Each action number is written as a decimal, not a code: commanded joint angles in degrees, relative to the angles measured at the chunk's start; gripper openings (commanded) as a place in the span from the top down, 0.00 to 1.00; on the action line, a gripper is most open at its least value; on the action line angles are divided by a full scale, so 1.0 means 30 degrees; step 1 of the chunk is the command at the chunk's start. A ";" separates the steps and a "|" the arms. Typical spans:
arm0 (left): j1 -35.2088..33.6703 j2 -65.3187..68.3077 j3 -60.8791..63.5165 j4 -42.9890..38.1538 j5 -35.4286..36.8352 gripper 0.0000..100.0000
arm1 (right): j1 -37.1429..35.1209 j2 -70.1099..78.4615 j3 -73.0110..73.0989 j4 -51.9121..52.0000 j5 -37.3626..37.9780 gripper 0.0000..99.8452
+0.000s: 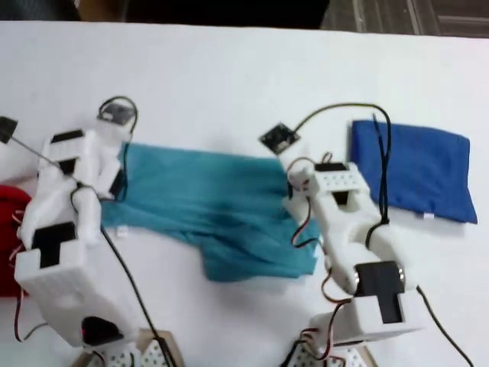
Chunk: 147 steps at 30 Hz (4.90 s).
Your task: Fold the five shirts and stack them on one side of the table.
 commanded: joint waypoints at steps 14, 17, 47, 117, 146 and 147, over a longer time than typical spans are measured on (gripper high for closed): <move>0.1231 -0.7238 -0.1744 0.4396 0.0498 0.97 | -0.2388 -0.6901 0.0293 0.5377 0.0117 0.98; 0.1641 -0.7326 -0.0806 0.3106 0.0527 0.97 | -0.3941 -0.7048 0.1055 0.5963 0.0147 0.98; 0.1055 0.6799 -1.0593 0.4220 0.4864 0.97 | 0.1832 0.8982 -1.3245 0.3004 0.0762 0.98; 0.1201 -0.0234 -0.0278 -0.1377 0.5597 0.97 | -1.2000 -0.3150 0.1114 0.4996 0.0762 0.95; 0.1172 -0.0234 -0.0278 -0.1407 0.5568 0.97 | -0.8161 0.3267 -0.2608 0.5553 0.0615 0.84; 0.1143 -0.0264 -0.0278 -0.1407 0.5568 0.97 | -0.7985 0.3795 -0.3165 0.5934 0.0615 0.85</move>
